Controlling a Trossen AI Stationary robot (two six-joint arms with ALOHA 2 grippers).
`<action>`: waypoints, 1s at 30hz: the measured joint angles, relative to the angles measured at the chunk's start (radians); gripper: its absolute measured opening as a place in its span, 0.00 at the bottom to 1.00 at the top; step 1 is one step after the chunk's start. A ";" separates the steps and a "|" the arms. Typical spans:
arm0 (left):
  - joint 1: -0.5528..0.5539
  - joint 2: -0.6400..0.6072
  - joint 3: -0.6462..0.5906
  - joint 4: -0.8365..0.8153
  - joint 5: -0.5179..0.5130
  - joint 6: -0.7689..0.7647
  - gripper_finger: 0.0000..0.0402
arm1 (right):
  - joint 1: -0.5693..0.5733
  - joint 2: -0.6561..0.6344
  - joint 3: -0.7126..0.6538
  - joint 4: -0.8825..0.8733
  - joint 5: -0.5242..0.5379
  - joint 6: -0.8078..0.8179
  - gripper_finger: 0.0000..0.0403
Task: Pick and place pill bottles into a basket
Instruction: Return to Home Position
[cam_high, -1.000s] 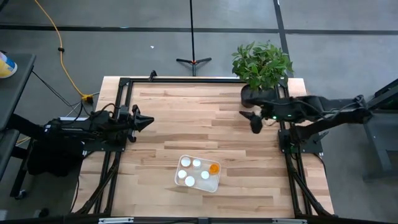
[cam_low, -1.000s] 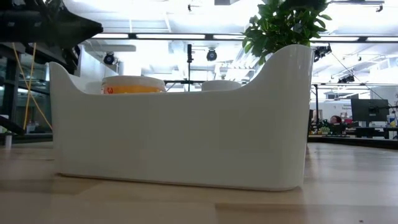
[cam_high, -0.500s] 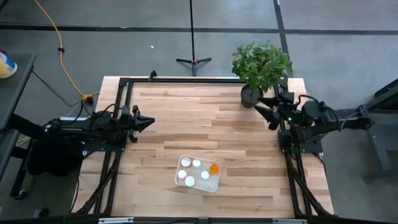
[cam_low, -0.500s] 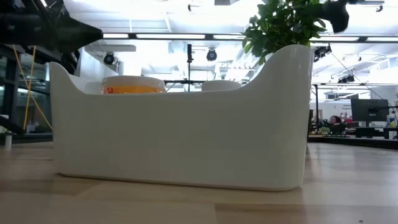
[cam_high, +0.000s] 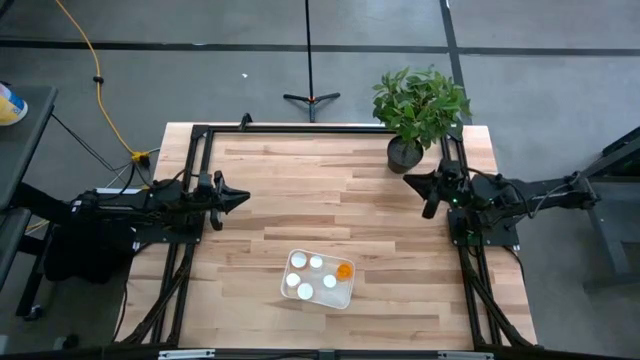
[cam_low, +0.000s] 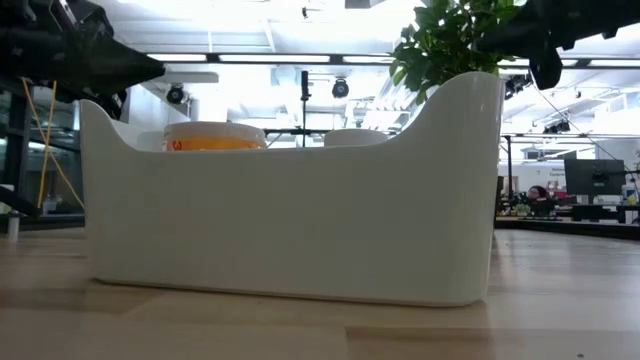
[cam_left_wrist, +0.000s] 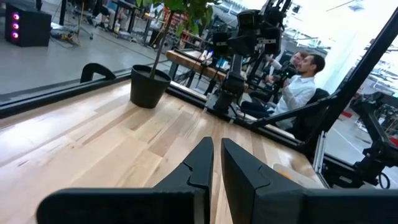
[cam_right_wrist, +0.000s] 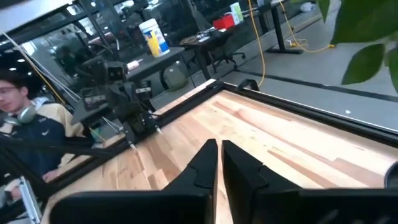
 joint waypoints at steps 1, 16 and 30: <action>0.000 0.000 0.000 0.000 0.000 0.000 0.17 | 0.000 0.000 -0.001 -0.007 0.010 0.004 0.05; 0.000 0.000 0.000 -0.030 0.000 0.000 0.17 | 0.000 -0.080 0.000 -0.129 0.019 0.000 0.00; 0.000 0.000 0.000 -0.029 0.000 -0.026 0.17 | 0.000 -0.301 0.000 -0.206 0.097 -0.062 0.00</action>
